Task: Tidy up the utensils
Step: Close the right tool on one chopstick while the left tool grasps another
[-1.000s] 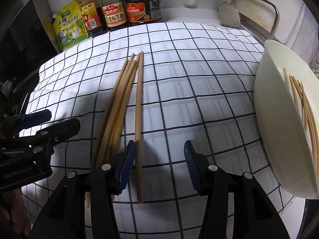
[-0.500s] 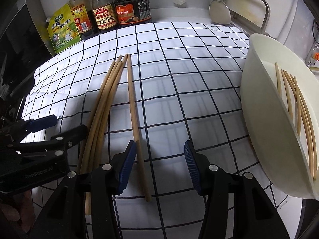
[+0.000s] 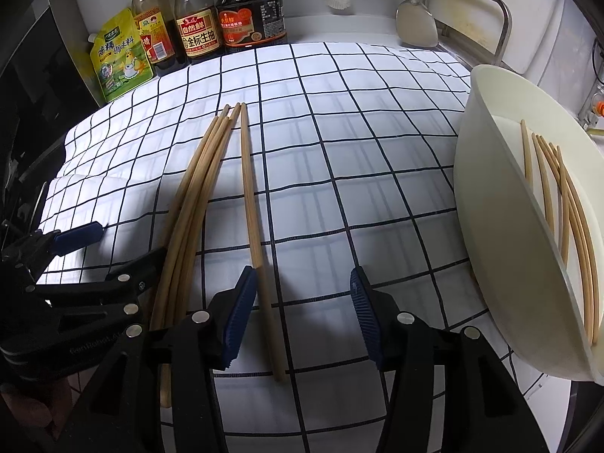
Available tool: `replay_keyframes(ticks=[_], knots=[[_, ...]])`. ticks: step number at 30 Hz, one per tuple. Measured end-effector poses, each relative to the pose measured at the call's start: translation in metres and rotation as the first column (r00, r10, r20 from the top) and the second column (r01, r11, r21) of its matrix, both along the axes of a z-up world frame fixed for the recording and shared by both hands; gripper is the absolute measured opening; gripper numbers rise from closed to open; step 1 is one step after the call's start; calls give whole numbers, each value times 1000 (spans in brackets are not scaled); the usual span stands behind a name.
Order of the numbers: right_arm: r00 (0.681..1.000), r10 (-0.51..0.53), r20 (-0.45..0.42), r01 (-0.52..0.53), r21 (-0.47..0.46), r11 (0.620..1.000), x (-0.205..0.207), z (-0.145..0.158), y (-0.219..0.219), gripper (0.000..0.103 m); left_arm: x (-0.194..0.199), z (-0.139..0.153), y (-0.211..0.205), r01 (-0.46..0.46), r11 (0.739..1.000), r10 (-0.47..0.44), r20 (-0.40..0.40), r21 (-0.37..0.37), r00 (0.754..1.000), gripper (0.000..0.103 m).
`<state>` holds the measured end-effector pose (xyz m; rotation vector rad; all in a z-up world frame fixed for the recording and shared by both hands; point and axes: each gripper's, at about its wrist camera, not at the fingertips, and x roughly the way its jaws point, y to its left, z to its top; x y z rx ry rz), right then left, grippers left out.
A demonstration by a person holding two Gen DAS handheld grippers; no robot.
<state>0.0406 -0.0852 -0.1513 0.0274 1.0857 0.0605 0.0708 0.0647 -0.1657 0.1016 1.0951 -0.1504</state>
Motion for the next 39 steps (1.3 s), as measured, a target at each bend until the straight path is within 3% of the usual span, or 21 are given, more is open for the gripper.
replay_keyframes(ticks=[10,25,28,31,33,35,38,39], knots=[[1000,27,-1,-27,-24,999,9,-1,8,50,15,0,16,-47,999,47,0,11,999,92],[996,91,27,-89,-60,994,30,-9,21,52,46,-1,5,-65,998,65,-17,6,998,95],[994,100,34,-98,-57,994,30,-9,21,52,44,1,0,-35,999,35,4,-3,999,85],[993,115,36,-113,-52,992,30,-9,22,45,39,5,-6,13,1000,-13,30,-11,999,62],[990,134,40,-132,-55,990,29,-9,26,34,36,7,-9,37,999,-36,39,-13,999,48],[989,142,40,-140,-52,989,29,-8,28,26,34,8,-12,56,998,-55,41,-21,998,23],[990,141,29,-140,-32,990,33,-8,29,7,33,9,-14,76,997,-75,29,-35,997,9],[990,139,23,-138,-19,990,34,-7,28,6,33,9,-15,75,997,-75,24,-33,997,8]])
